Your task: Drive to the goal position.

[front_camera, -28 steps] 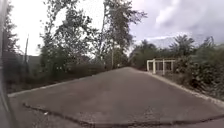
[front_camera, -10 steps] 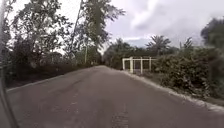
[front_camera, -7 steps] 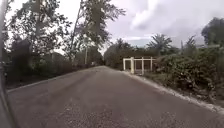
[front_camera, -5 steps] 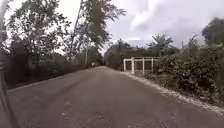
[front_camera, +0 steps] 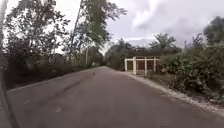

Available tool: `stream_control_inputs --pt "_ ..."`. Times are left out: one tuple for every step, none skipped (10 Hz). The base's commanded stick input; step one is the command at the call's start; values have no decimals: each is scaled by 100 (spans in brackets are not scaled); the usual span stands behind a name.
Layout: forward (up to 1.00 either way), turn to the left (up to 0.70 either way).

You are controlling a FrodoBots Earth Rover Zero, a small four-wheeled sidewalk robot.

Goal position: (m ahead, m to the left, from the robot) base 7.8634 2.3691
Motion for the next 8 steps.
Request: stream_control_inputs --pt "70 5" --pt "70 8" --pt "70 9" --pt "70 15" --pt "70 34" --pt "70 35" --pt "70 35" --pt "70 35"
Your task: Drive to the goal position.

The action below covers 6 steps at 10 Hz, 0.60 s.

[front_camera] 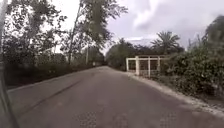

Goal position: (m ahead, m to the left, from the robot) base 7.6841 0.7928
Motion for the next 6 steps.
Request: stream_control_inputs --pt "70 30" --pt "70 20" --pt "70 9" --pt "70 0" --pt "70 0" --pt "70 2"
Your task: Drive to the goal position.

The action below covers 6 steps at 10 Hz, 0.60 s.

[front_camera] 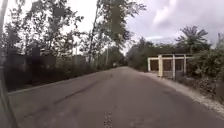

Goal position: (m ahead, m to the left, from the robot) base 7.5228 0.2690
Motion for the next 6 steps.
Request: stream_control_inputs --pt "70 0" --pt "70 1" --pt "70 1" --pt "70 2" --pt "70 2" --pt "70 2"
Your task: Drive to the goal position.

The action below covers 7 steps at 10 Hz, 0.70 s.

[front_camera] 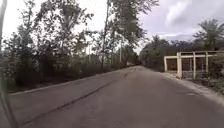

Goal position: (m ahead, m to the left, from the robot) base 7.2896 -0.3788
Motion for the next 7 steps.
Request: stream_control_inputs --pt "70 2" --pt "70 2" --pt "70 2" --pt "70 2" --pt "70 2" --pt "70 2" --pt "70 2"
